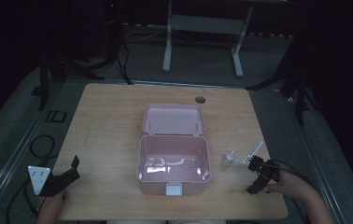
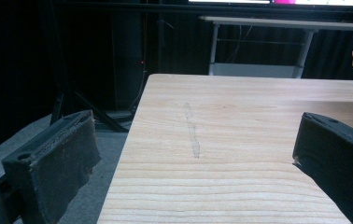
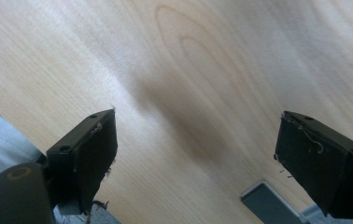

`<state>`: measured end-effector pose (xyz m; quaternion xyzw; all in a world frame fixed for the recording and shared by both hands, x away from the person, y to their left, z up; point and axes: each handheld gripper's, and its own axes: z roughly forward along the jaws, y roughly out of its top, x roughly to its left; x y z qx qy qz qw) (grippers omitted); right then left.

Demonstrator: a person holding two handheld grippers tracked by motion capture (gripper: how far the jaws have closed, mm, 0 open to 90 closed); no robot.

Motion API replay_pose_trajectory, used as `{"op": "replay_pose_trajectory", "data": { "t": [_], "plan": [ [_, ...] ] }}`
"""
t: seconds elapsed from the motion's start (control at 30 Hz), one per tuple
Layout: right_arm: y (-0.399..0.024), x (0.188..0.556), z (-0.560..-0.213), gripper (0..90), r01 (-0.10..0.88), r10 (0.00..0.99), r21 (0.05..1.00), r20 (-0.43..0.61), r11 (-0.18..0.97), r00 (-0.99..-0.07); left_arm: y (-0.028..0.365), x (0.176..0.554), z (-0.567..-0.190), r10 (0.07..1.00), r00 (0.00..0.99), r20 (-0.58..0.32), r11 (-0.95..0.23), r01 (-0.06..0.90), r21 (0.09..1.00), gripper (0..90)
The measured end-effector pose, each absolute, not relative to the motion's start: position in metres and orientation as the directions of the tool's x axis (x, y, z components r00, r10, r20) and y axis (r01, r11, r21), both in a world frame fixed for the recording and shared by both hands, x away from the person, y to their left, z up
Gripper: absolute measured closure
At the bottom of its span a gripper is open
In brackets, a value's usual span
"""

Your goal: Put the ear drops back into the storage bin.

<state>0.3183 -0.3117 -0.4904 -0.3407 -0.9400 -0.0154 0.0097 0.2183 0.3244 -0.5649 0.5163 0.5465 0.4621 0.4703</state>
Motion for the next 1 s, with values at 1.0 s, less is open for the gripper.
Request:
{"op": "replay_pose_trajectory", "data": {
  "t": [1.0],
  "plan": [
    [-0.273, 0.37, -0.491, 16.1, 0.674, 0.673, 0.01, 0.049, 0.739, -0.738, 0.325, 0.218, -0.565, 0.999, -0.021, -0.039, 0.042, 0.132, 0.99, 0.4]
  ]
}}
